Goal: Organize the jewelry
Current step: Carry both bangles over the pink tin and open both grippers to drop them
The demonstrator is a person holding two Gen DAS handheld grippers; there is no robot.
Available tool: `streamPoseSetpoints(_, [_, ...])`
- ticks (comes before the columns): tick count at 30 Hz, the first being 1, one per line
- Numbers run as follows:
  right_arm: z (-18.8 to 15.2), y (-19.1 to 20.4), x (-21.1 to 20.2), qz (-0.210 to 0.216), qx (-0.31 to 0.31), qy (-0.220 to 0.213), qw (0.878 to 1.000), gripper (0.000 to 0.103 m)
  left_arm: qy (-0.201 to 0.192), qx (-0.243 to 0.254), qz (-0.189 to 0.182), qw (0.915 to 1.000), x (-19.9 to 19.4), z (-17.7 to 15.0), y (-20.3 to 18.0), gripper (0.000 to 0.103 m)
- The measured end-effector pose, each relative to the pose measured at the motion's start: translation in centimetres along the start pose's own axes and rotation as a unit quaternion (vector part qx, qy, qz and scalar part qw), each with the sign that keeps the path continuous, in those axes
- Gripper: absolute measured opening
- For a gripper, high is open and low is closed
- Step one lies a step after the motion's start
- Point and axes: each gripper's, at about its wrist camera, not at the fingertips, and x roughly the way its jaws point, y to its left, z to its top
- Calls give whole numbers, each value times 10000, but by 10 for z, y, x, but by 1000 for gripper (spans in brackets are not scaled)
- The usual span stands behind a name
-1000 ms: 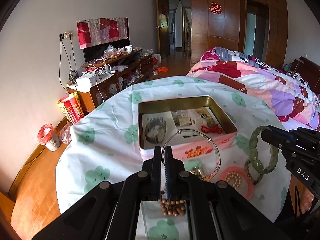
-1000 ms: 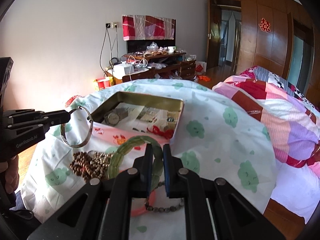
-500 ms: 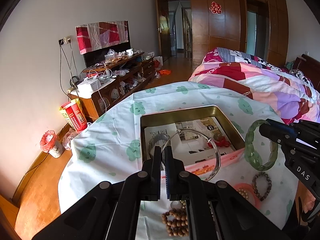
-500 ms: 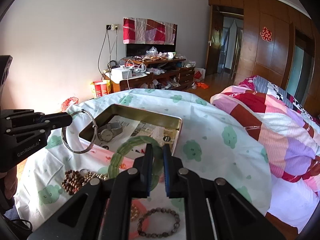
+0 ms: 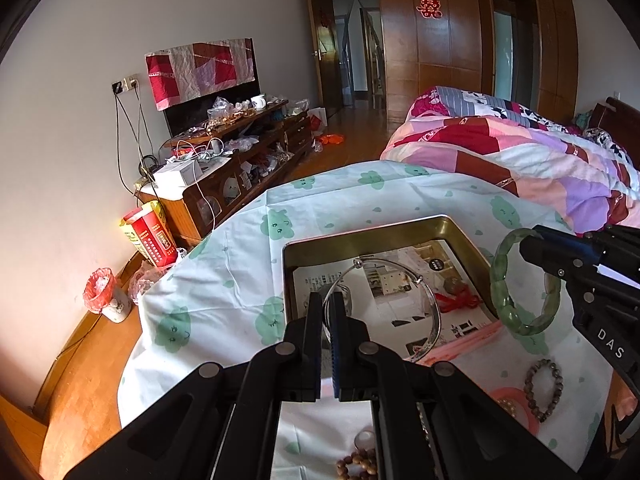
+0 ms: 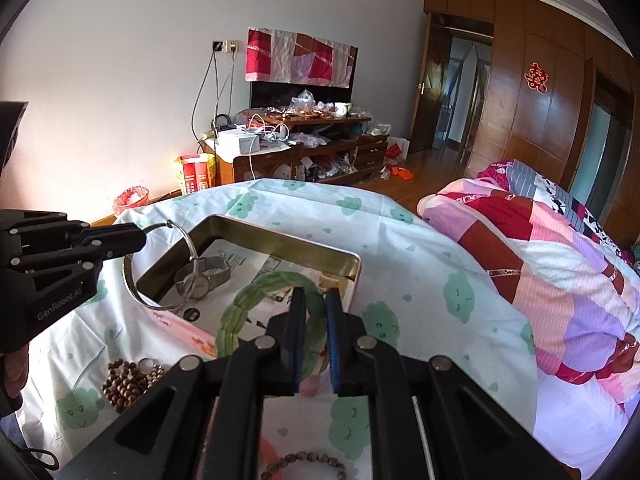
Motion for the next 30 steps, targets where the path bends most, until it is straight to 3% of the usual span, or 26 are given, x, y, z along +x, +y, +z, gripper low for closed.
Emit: streamPoseSetpoints(30, [8, 3, 67, -124, -162, 474, 9987, 12, 517, 173, 204, 9983, 65, 9, 0, 3])
